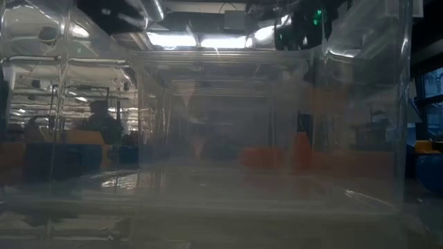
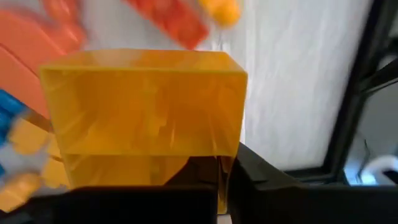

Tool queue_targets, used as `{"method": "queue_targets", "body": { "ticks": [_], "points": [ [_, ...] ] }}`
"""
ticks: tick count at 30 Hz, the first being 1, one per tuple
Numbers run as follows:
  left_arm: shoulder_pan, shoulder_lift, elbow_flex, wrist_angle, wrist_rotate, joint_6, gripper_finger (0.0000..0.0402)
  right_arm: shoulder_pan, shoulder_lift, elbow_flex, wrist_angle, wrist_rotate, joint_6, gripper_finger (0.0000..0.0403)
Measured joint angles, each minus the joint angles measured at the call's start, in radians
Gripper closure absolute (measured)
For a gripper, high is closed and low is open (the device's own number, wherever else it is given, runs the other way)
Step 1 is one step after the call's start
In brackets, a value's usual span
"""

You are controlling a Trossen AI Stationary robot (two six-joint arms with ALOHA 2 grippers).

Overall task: Sort blocks
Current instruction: Put the yellow game piece into the bottom transparent bin

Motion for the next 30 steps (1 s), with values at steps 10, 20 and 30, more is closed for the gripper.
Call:
{"method": "queue_targets", "body": {
  "ticks": [10,20,30],
  "points": [
    [0.113,-0.025,0.0,-0.281,-0.025,-0.123,0.0279,0.127,0.0,0.377,-0.008,-0.159,0.006,0.0395],
    [0.254,-0.023,0.0,-0.448,-0.064,-0.059,0.0279,0.386,0.002,0.45,0.14,-0.257,0.032,0.0393],
    [0.366,-0.01,0.0,-0.585,-0.082,0.033,0.0279,0.627,0.031,0.45,0.215,-0.252,0.079,0.0381]
  ]
}}
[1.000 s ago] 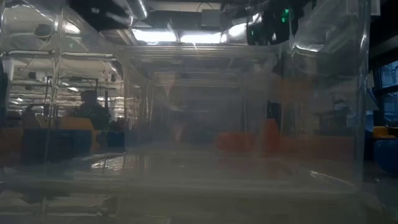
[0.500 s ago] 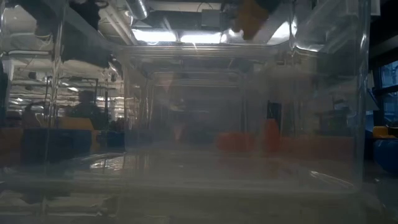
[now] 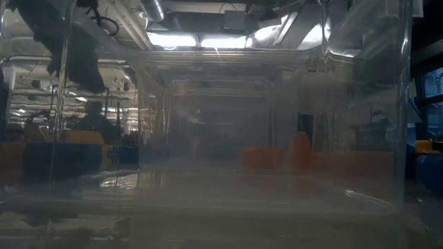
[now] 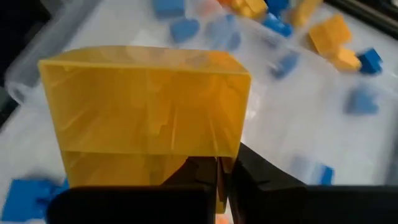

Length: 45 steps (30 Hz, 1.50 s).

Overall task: Sort blocks
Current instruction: Put the yellow game piece into the bottom transparent bin

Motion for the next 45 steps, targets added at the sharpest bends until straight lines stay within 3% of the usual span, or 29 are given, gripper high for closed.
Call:
{"method": "queue_targets", "body": {
  "ticks": [11,21,35,45],
  "points": [
    [0.038,0.194,0.0,-0.007,-0.001,0.0,0.0279,0.156,0.111,-0.005,0.073,0.042,0.038,0.038],
    [0.068,0.386,0.0,-0.011,0.008,0.001,0.0279,0.161,0.163,-0.006,0.071,0.035,0.033,0.038],
    [0.07,0.448,0.0,-0.013,0.017,-0.001,0.0279,0.177,0.202,-0.006,0.087,0.024,0.102,0.0379],
    [0.144,0.54,0.0,-0.004,0.015,0.006,0.0279,0.231,0.266,-0.006,0.133,0.06,0.104,0.0379]
  ]
}}
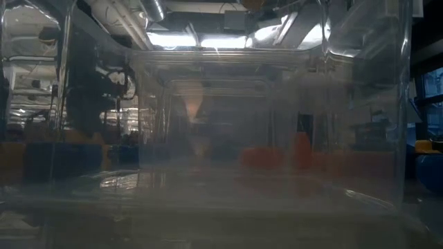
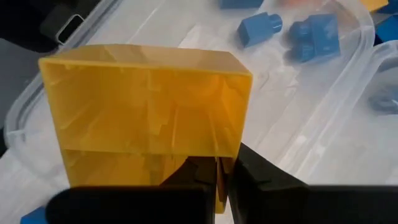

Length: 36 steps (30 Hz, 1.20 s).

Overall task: Sort blocks
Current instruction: Put the yellow game piece into the bottom transparent bin

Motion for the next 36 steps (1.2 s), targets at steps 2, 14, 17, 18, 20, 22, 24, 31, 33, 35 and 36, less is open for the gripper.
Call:
{"method": "queue_targets", "body": {
  "ticks": [2,14,17,18,20,22,24,31,33,35,36],
  "points": [
    [0.01,0.03,0.0,0.0,0.003,0.001,0.0279,0.0,0.007,0.0,-0.003,0.005,0.001,0.0379],
    [0.024,0.102,-0.001,0.023,0.004,0.016,0.0337,-0.003,0.016,0.0,-0.006,-0.029,0.001,0.0356],
    [0.024,0.101,0.001,0.016,0.002,0.02,0.0378,-0.003,0.016,0.0,-0.008,-0.034,0.001,0.0321],
    [0.024,0.1,0.001,0.014,0.003,0.02,0.0387,-0.003,0.016,0.0,-0.008,-0.034,0.001,0.0309],
    [0.024,0.094,0.002,0.012,0.01,0.019,0.0391,-0.003,0.016,0.0,-0.008,-0.034,0.001,0.0287],
    [0.024,0.08,0.002,0.004,0.028,0.017,0.039,-0.003,0.016,0.003,-0.014,-0.035,0.001,0.0271],
    [0.024,0.062,0.01,-0.033,0.055,0.015,0.0392,-0.003,0.015,0.019,-0.048,-0.035,0.001,0.0261],
    [0.023,-0.055,0.105,-0.143,0.096,0.019,0.0396,-0.017,0.011,0.172,-0.352,-0.013,0.008,0.0264],
    [0.023,-0.101,0.138,-0.156,0.118,0.018,0.0397,-0.018,0.011,0.225,-0.446,0.038,0.009,0.0268],
    [0.023,-0.147,0.175,-0.172,0.158,0.022,0.0397,-0.018,0.009,0.267,-0.482,0.11,0.009,0.027],
    [0.023,-0.174,0.196,-0.173,0.188,0.029,0.0396,-0.019,0.002,0.274,-0.47,0.132,0.009,0.0271]
  ]
}}
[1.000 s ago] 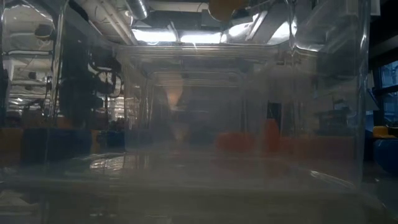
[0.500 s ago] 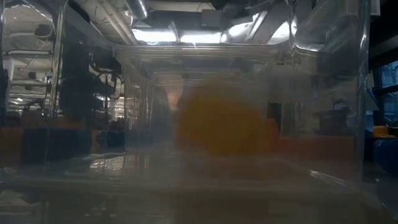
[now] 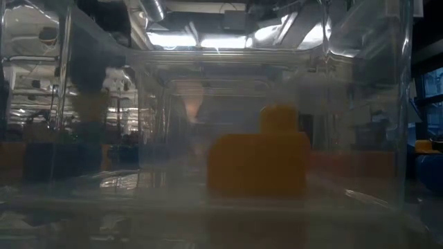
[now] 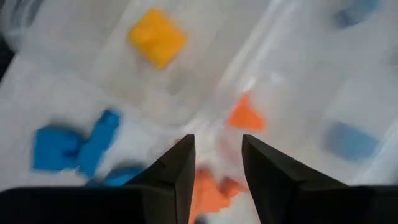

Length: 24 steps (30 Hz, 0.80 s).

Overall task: Sort blocks
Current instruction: Put the yellow game piece into the bottom transparent bin

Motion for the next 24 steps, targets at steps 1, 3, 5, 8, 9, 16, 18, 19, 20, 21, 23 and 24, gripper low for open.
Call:
{"method": "queue_targets", "body": {
  "ticks": [1,3,5,8,9,16,18,19,20,21,23,24],
  "points": [
    [-0.001,-0.027,0.02,0.001,0.032,0.005,0.0396,0.0,-0.011,0.004,0.0,0.013,-0.001,0.0271],
    [-0.008,-0.079,0.059,0.0,0.1,-0.004,0.0397,-0.004,-0.022,0.02,-0.006,0.019,-0.001,0.0271],
    [-0.02,-0.128,0.099,0.006,0.151,-0.028,0.0398,-0.011,-0.041,0.02,-0.007,0.021,-0.001,0.0271],
    [-0.058,-0.201,0.142,0.038,0.205,-0.093,0.0397,-0.03,-0.063,0.019,-0.008,0.038,-0.021,0.0271],
    [-0.074,-0.222,0.15,0.054,0.219,-0.122,0.0398,-0.041,-0.07,0.019,-0.008,0.055,-0.032,0.0271],
    [-0.277,-0.292,0.152,0.296,0.27,-0.339,0.0398,-0.128,-0.164,0.018,-0.009,0.156,-0.065,0.0272],
    [-0.351,-0.275,0.152,0.381,0.263,-0.354,0.0398,-0.164,-0.196,0.018,-0.009,0.186,-0.064,0.0272],
    [-0.388,-0.262,0.152,0.427,0.256,-0.355,0.0398,-0.183,-0.213,0.018,-0.009,0.201,-0.064,0.0272],
    [-0.425,-0.245,0.152,0.471,0.249,-0.352,0.0398,-0.204,-0.23,0.018,-0.008,0.217,-0.064,0.0272],
    [-0.463,-0.223,0.152,0.514,0.238,-0.343,0.0398,-0.225,-0.249,0.018,-0.009,0.229,-0.065,0.0272],
    [-0.531,-0.173,0.151,0.602,0.219,-0.312,0.0397,-0.269,-0.281,0.018,-0.009,0.246,-0.064,0.0272],
    [-0.563,-0.145,0.151,0.643,0.214,-0.293,0.0396,-0.293,-0.295,0.018,-0.009,0.248,-0.063,0.0272]
  ]
}}
